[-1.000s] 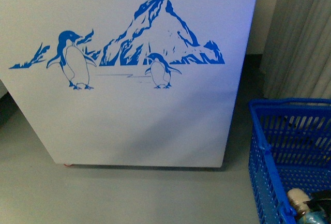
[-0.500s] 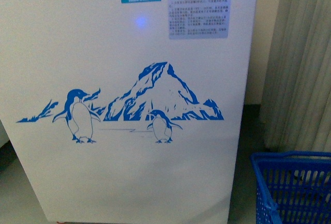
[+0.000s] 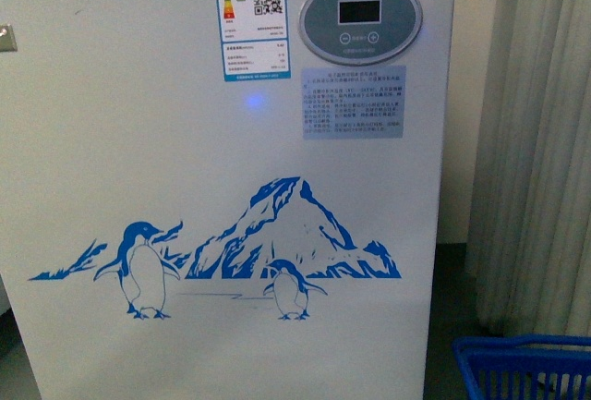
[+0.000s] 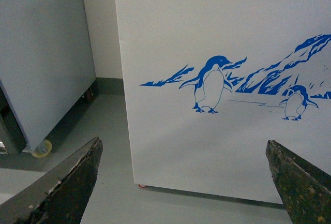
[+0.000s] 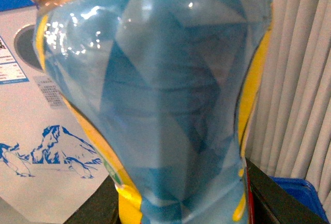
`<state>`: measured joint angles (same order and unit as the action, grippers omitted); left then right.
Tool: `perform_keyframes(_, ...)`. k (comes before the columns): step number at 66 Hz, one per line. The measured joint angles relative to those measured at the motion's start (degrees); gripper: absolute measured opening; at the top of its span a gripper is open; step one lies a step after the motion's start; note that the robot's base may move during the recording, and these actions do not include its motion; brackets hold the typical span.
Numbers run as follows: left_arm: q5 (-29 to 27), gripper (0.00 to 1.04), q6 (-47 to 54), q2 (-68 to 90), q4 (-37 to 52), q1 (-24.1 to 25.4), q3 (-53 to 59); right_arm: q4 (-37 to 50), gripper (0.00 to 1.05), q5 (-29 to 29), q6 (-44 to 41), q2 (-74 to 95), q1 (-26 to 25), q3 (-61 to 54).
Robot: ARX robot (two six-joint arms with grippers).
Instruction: Put drink in fridge
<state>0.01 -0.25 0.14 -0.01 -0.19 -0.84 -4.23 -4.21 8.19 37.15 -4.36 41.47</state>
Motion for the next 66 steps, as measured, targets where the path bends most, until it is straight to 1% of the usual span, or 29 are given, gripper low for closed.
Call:
perform_keyframes(3,0.00,0.97,0.00,0.00,0.00,0.00,0.00,-0.68,0.41,0.74,0.02,-1.29,0.52,-0.28)
perform_keyframes(13,0.00,0.97,0.00,0.00,0.00,0.00,0.00,-2.80,0.41,6.03,-0.35,-8.57,2.54,-2.25)
perform_keyframes(20,0.00,0.97,0.00,0.00,0.00,0.00,0.00,-2.51,0.41,9.94,-0.48,-11.10,3.13,-2.93)
perform_keyframes(24,0.00,0.97,0.00,0.00,0.00,0.00,0.00,-2.47,0.41,11.04,-0.48,-12.13,3.30,-2.97)
perform_keyframes(66,0.00,0.97,0.00,0.00,0.00,0.00,0.00,-2.23,0.41,10.91,-0.66,-11.65,3.54,-3.85)
